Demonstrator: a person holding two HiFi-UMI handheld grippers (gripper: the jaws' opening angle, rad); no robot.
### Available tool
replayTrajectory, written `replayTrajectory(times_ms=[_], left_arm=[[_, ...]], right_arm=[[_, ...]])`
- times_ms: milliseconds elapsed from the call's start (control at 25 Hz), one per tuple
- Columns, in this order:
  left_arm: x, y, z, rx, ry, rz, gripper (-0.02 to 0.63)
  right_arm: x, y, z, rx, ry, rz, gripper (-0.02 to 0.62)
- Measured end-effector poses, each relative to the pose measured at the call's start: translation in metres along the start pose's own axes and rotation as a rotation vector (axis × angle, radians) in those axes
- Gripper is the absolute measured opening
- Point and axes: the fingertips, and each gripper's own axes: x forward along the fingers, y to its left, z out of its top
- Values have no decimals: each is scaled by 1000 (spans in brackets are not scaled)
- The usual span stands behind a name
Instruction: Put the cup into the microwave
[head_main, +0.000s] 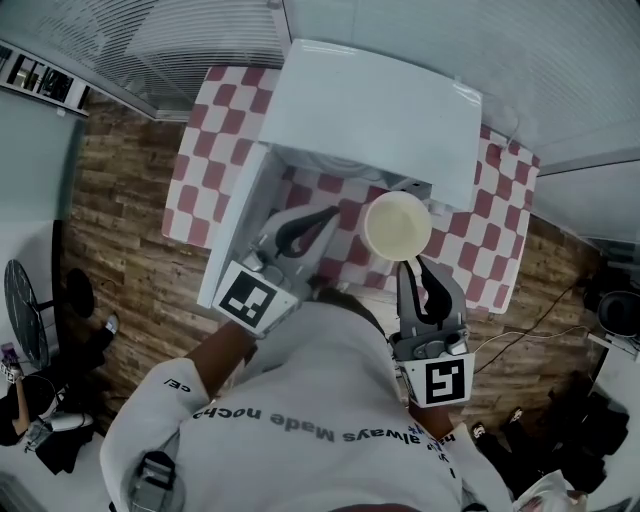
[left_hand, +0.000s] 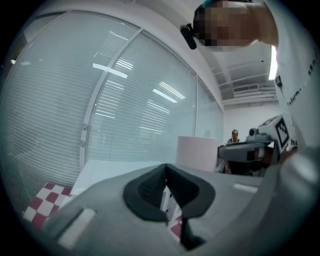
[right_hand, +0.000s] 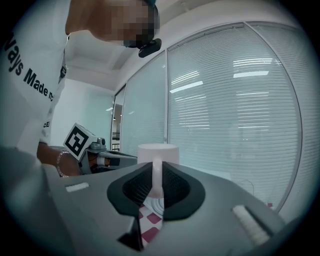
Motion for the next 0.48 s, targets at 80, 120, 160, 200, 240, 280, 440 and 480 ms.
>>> replayTrajectory(times_ms=[80, 120, 160, 200, 240, 280, 440, 480], left_arm=[[-1, 3, -9, -3, 10, 1, 3], [-2, 4, -14, -5, 16, 2, 3], [-3, 5, -19, -6, 22, 2, 3], [-4, 5, -23, -7, 27, 2, 3], [-4, 6, -27, -8, 32, 1, 3], [-5, 7, -31, -9, 37, 0, 3], [-6, 11, -47, -14, 47, -6, 3], [-6, 12, -51, -16, 48, -9, 3]], right_arm=[[3, 3, -7, 7, -4, -1, 41], [4, 4, -11, 17, -1, -5, 40], [5, 5, -15, 26, 6, -8, 40], [6, 7, -20, 31, 17, -9, 40], [6, 9, -26, 32, 30, -6, 40], [7, 10, -32, 28, 45, -1, 41], [13, 17, -54, 19, 73, 11, 40], [16, 18, -58, 23, 75, 10, 40]])
